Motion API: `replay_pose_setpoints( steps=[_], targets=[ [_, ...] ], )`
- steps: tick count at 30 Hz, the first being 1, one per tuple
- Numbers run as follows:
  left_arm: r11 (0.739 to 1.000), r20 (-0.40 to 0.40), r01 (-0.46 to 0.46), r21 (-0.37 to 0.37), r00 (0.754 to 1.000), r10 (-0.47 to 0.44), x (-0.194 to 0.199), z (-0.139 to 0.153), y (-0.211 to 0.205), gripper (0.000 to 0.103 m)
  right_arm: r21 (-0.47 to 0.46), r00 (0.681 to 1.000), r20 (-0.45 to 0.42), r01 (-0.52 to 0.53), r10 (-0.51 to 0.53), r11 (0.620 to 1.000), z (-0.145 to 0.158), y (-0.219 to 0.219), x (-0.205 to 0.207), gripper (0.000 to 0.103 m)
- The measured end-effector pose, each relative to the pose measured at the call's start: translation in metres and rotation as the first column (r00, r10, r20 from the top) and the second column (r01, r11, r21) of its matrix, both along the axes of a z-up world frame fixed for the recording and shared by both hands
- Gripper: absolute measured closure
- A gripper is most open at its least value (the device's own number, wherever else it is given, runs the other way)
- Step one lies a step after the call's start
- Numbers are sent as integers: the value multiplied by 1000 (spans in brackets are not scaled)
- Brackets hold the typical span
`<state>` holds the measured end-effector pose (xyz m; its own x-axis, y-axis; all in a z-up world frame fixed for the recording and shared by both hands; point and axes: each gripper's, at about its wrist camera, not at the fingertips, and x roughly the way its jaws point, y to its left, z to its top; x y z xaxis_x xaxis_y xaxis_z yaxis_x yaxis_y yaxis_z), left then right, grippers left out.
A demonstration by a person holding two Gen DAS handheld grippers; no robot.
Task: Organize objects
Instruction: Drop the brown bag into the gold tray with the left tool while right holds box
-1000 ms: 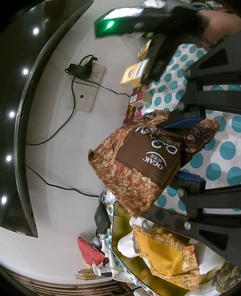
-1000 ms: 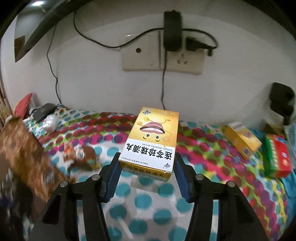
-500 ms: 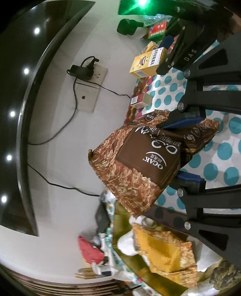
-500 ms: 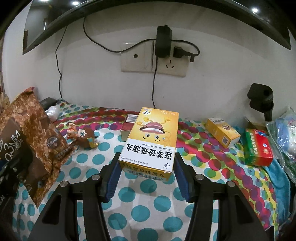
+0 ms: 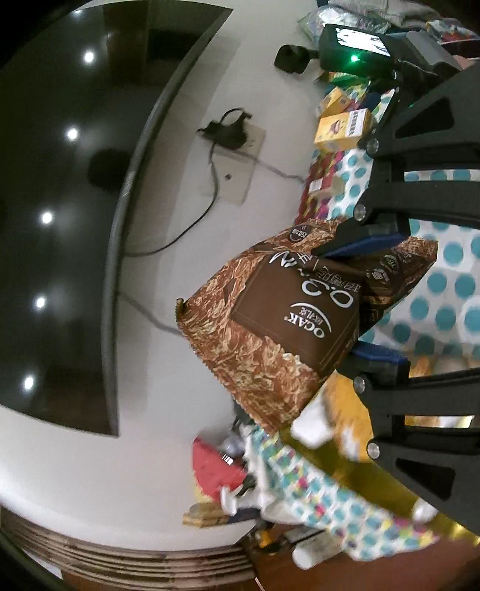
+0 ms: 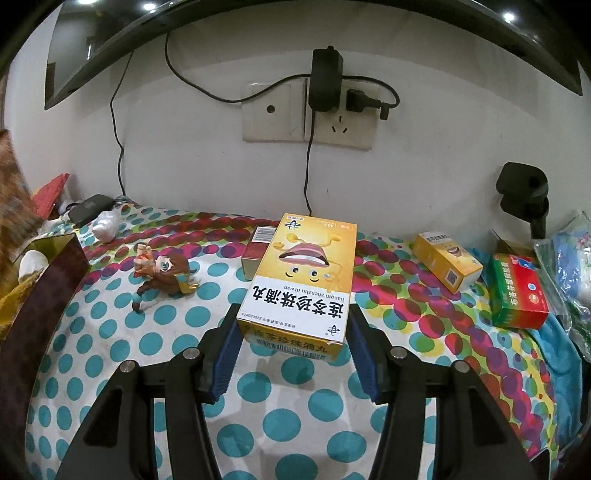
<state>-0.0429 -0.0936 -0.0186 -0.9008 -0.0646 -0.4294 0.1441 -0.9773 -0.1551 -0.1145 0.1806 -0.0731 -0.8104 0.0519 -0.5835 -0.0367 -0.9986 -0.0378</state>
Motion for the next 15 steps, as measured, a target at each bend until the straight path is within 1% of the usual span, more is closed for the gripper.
replay_pose_setpoints(
  steps=[5, 7, 10, 12, 14, 15],
  targets=[
    [998, 13, -35, -46, 999, 36, 8, 14, -32, 62, -3, 1000, 6, 5, -5, 1000, -1, 1, -1, 51],
    [998, 57, -30, -53, 998, 33, 3, 16, -47, 62, -11, 1000, 6, 7, -7, 1000, -1, 2, -1, 51],
    [999, 139, -31, -33, 990, 36, -11, 12, -68, 62, -16, 1000, 5, 7, -7, 1000, -2, 2, -1, 51],
    [999, 174, -43, -25, 984, 47, -17, 8, -80, 62, -13, 1000, 6, 7, -7, 1000, -2, 2, -2, 51],
    [998, 198, -58, -35, 978, 64, -24, 3, -90, 62, -11, 1000, 8, 8, -8, 1000, -2, 2, -2, 51],
    [998, 215, -51, -34, 975, 57, -27, 1, -93, 62, -11, 1000, 11, 8, -7, 1000, -2, 2, -2, 51]
  ],
)
